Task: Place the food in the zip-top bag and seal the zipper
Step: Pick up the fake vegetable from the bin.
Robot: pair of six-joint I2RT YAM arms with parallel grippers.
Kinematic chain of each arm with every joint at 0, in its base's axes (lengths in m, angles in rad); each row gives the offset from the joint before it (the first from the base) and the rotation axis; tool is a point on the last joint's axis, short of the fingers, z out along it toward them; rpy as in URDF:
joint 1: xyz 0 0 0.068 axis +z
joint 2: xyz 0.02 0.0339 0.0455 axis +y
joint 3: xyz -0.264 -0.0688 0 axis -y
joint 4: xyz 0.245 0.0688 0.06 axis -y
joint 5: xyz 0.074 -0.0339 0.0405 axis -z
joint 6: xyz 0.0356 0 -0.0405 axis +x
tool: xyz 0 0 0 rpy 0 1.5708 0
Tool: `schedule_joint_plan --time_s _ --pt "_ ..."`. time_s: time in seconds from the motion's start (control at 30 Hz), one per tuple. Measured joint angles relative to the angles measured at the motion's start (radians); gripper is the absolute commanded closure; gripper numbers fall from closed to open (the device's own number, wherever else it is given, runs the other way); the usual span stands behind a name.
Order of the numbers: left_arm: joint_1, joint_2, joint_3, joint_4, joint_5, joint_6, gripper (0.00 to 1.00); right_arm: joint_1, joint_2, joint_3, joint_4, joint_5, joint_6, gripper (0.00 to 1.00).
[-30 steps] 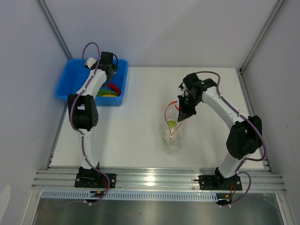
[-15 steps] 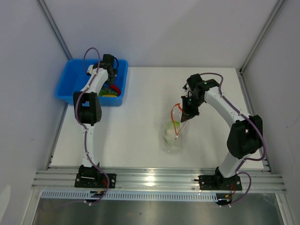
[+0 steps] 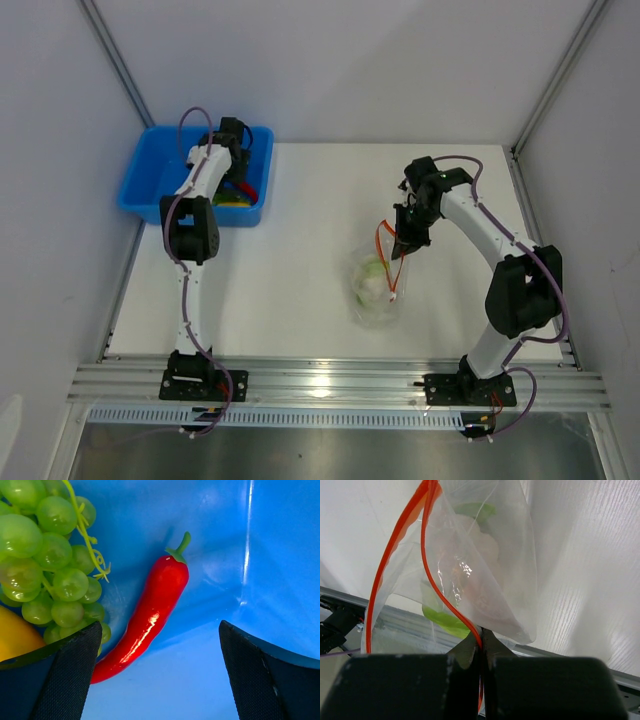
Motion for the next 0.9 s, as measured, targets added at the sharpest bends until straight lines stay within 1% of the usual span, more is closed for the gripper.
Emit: schedule_joint_plan --time_s 0.1,0.13,0.2,0.23,0.43,0.8,0.9 --pt "0.006 0.007 0.018 -0.034 0.017 -0.035 0.15 -0.002 0.000 0.000 0.000 0.003 0.012 1.00" --pt "0.010 0.008 0.021 -0.048 0.029 -0.045 0.21 -0.002 0.000 0.000 0.000 0.004 0.016 1.00" --pt "0.022 0.013 0.026 -0.071 0.055 -0.060 0.22 -0.002 0.000 0.000 0.000 0.006 0.019 1.00" --pt "0.029 0.018 0.032 -0.083 0.065 -0.067 0.26 -0.002 0.000 0.000 0.000 0.006 0.021 1.00" --pt "0.045 0.046 0.084 -0.165 0.074 -0.075 0.35 -0.004 0.002 0.000 0.001 0.007 0.035 1.00" --pt "0.040 0.062 0.112 -0.218 0.063 -0.027 0.37 -0.010 0.016 -0.006 0.005 0.009 0.042 1.00" --pt "0.036 0.062 0.111 -0.237 0.059 -0.003 0.35 -0.018 0.017 -0.006 0.005 0.008 0.042 1.00"
